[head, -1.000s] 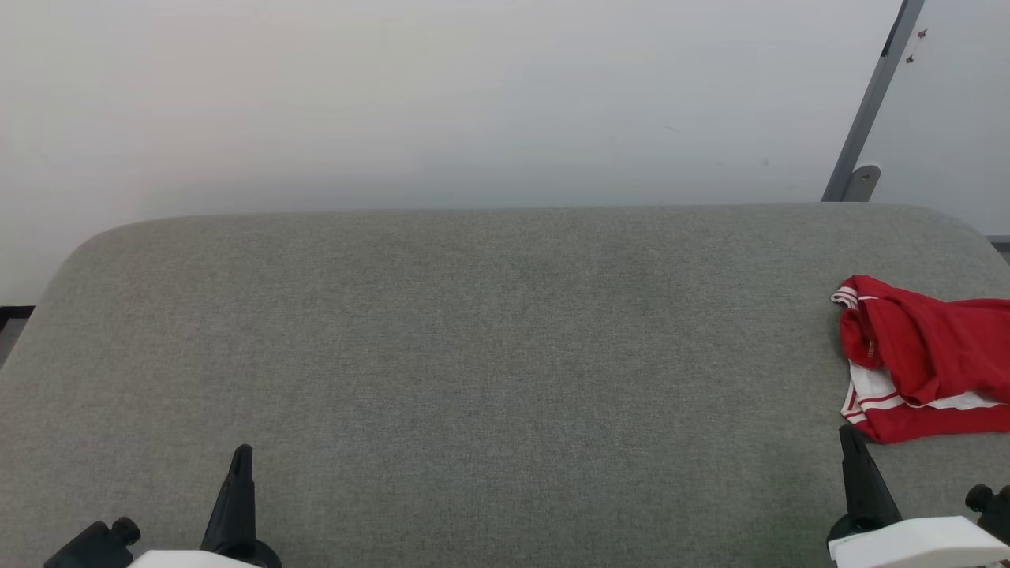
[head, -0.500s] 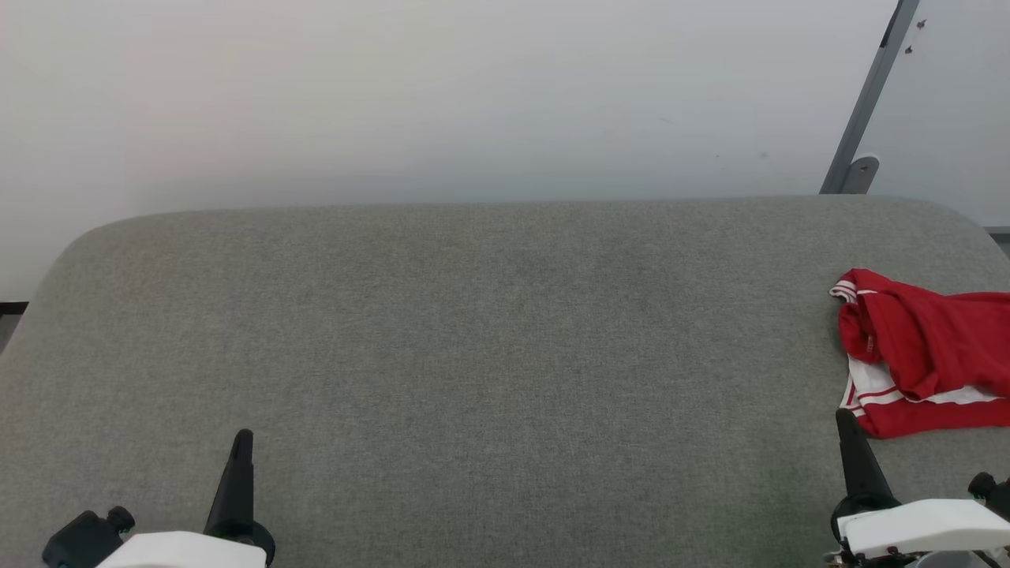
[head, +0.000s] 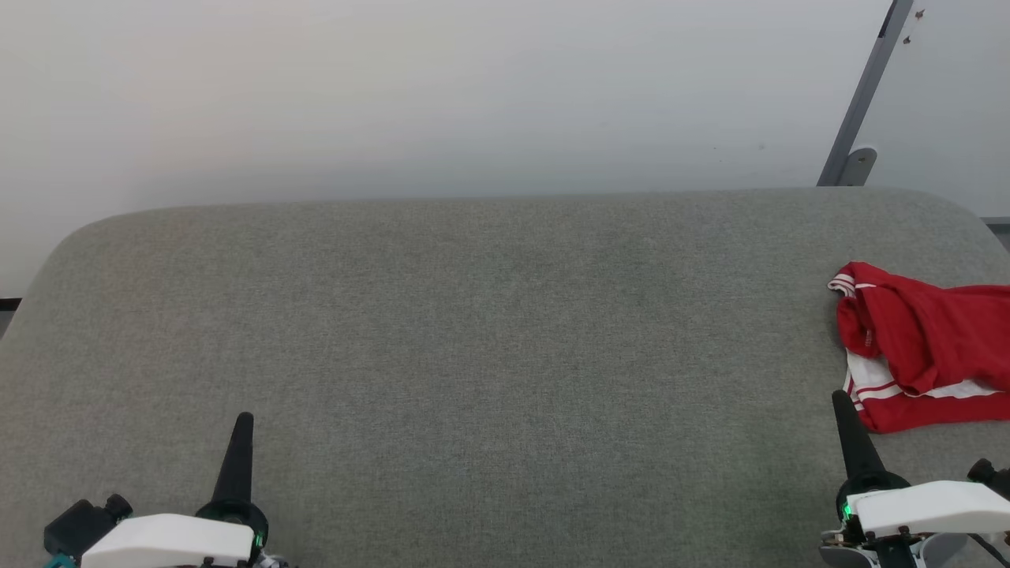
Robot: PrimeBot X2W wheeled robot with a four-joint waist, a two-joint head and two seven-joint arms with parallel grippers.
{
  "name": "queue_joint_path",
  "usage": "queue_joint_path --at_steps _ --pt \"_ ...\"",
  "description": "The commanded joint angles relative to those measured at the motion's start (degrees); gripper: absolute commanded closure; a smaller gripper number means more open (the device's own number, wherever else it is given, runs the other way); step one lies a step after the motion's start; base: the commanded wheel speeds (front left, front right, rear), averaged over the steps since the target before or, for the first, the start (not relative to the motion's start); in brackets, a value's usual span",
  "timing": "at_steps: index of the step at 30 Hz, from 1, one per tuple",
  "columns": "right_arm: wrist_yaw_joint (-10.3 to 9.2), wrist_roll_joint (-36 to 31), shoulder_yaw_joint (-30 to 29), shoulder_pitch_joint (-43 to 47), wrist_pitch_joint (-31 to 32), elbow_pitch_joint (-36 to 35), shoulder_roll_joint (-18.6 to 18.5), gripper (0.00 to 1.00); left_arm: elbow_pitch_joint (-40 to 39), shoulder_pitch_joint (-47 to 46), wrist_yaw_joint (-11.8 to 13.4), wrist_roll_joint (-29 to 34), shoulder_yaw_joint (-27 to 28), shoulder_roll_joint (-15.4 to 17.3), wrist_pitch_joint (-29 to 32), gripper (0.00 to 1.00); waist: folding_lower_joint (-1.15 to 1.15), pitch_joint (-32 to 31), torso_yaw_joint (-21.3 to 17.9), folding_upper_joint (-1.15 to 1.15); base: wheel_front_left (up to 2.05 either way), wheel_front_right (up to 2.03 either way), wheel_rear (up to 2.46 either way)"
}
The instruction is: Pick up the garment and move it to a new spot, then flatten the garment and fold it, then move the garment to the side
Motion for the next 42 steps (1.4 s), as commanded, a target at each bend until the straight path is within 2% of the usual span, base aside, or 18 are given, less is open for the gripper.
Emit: queue_joint_path --at_steps 1,42 --pt "0.01 1.4 -0.2 -1.2 0.4 -0.3 0.1 1.0 -0.2 -1.7 -0.2 -1.7 0.4 0.0 0.3 1.0 0.0 0.1 0.0 0.0 0.0 0.0 0.0" --pt "0.0 20.2 -0.8 -5.1 5.6 0.7 0.7 1.0 2.4 -6.5 -0.3 -19.6 2.4 -1.4 5.6 1.0 0.0 2.1 -1.1 0.0 0.0 0.0 0.0"
